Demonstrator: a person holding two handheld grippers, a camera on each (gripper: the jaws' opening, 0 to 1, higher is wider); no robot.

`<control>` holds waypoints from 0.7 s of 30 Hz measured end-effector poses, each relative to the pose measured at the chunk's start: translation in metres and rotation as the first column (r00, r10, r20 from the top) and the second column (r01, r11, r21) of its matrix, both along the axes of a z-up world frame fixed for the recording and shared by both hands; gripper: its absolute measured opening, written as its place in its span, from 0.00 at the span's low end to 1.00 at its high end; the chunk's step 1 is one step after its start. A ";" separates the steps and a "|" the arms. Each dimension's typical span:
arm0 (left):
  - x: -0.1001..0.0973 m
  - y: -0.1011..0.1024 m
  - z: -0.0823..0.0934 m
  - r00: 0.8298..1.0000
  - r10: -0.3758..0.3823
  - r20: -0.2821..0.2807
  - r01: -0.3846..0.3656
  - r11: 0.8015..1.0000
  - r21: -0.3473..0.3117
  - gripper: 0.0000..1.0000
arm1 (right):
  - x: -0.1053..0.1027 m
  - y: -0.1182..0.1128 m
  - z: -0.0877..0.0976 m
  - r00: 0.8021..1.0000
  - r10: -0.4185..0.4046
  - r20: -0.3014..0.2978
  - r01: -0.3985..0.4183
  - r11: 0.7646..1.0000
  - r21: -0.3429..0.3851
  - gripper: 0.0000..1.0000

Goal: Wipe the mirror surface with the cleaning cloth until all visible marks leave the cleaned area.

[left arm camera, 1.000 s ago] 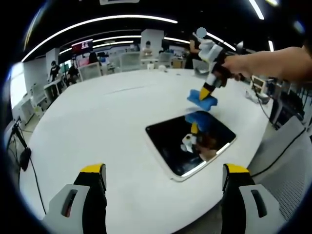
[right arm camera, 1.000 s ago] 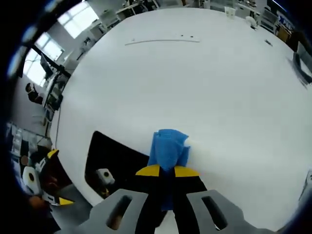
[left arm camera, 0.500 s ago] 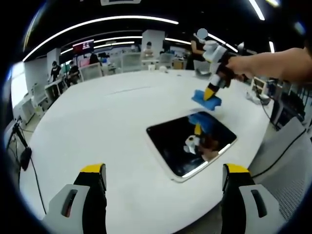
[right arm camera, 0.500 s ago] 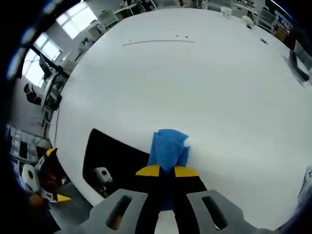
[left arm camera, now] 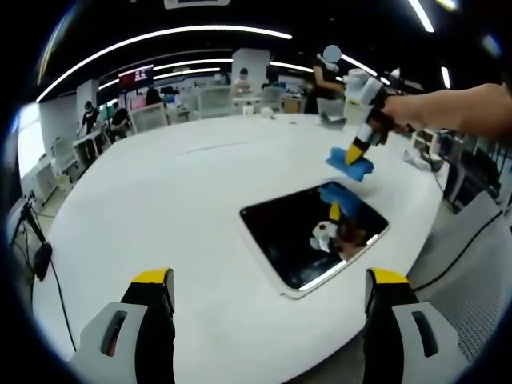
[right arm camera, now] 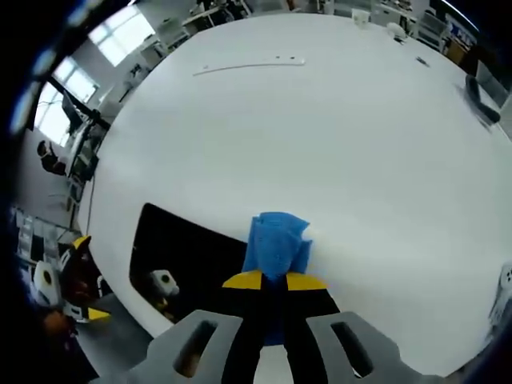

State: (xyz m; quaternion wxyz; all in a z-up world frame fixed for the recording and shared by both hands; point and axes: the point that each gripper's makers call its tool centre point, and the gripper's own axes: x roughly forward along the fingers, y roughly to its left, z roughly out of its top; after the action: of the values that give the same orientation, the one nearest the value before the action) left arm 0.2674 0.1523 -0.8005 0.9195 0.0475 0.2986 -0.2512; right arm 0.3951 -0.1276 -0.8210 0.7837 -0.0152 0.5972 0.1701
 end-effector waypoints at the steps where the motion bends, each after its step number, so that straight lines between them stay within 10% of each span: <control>1: 0.000 0.000 0.000 1.000 -0.001 0.001 0.001 1.000 0.001 1.00 | -0.002 -0.003 0.001 1.000 -0.002 0.001 0.002 1.000 -0.002 0.02; 21: -0.001 -0.002 -0.001 1.000 -0.012 -0.004 0.012 1.000 0.003 1.00 | -0.019 -0.055 0.004 0.999 -0.040 0.009 0.041 0.998 -0.042 0.02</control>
State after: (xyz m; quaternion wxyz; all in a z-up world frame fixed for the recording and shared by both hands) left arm 0.2662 0.1507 -0.8019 0.9173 0.0500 0.3005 -0.2565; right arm 0.3765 -0.1830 -0.8170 0.7891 -0.0205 0.5974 0.1414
